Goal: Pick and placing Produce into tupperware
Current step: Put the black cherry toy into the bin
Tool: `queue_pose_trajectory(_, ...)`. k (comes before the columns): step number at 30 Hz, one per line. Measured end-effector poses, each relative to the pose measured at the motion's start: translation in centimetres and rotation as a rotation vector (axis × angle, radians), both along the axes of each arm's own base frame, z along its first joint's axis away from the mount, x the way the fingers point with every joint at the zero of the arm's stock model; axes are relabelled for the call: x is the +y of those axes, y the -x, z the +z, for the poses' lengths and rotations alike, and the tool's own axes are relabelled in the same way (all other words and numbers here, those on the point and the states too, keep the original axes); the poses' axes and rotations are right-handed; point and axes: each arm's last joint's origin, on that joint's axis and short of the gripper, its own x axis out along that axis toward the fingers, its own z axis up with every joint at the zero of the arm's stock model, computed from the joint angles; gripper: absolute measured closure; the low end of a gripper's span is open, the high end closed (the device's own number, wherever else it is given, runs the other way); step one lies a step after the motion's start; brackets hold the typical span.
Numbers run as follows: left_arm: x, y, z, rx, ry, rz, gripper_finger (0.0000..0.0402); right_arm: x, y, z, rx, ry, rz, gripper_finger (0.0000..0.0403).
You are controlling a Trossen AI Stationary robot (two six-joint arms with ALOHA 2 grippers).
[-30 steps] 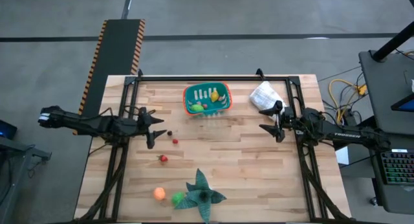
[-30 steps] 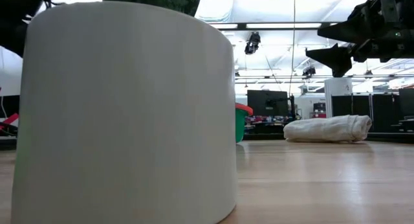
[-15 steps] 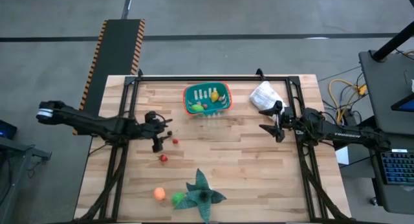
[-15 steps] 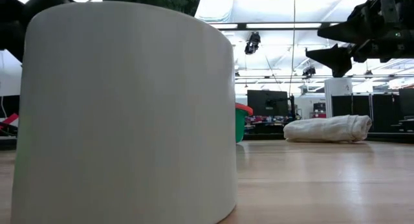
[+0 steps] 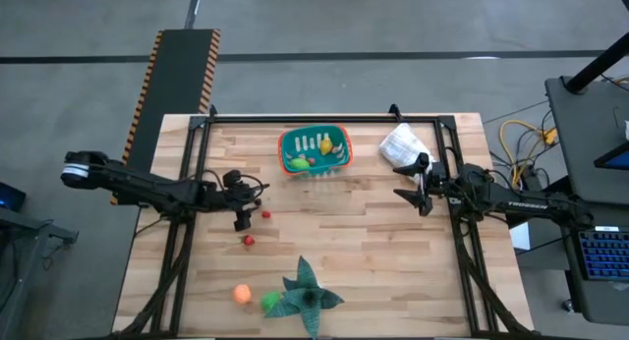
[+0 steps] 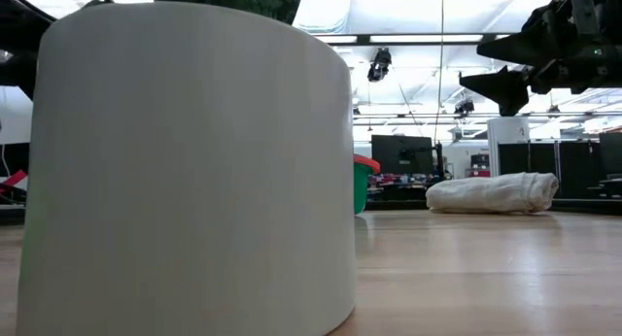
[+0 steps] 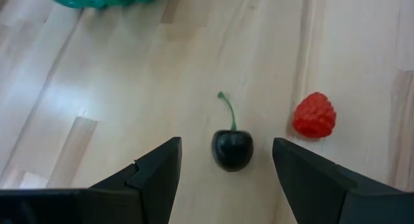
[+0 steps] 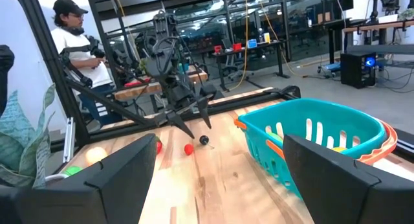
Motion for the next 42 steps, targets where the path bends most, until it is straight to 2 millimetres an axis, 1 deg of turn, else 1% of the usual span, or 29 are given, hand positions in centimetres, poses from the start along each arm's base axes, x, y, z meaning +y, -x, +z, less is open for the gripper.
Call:
queue_pose_trajectory(14, 0.2, -1.1, -1.5, 0.057, -0.008, -0.009, 0.0173, 0.0, 0.0, 0.0, 0.002, -0.001, 0.000, 0.0076)
queue_pose_trajectory(23, 0.3, -1.7, -2.1, 0.067, -0.021, -0.043, 0.0173, 0.0, 0.0, 0.0, 0.002, -0.001, -0.001, 0.0076)
queue_pose_trajectory(42, 0.2, -1.6, -2.1, 0.075, -0.006, -0.053, 0.0175, 0.0, 0.0, 0.0, 0.002, -0.001, -0.008, 0.0076)
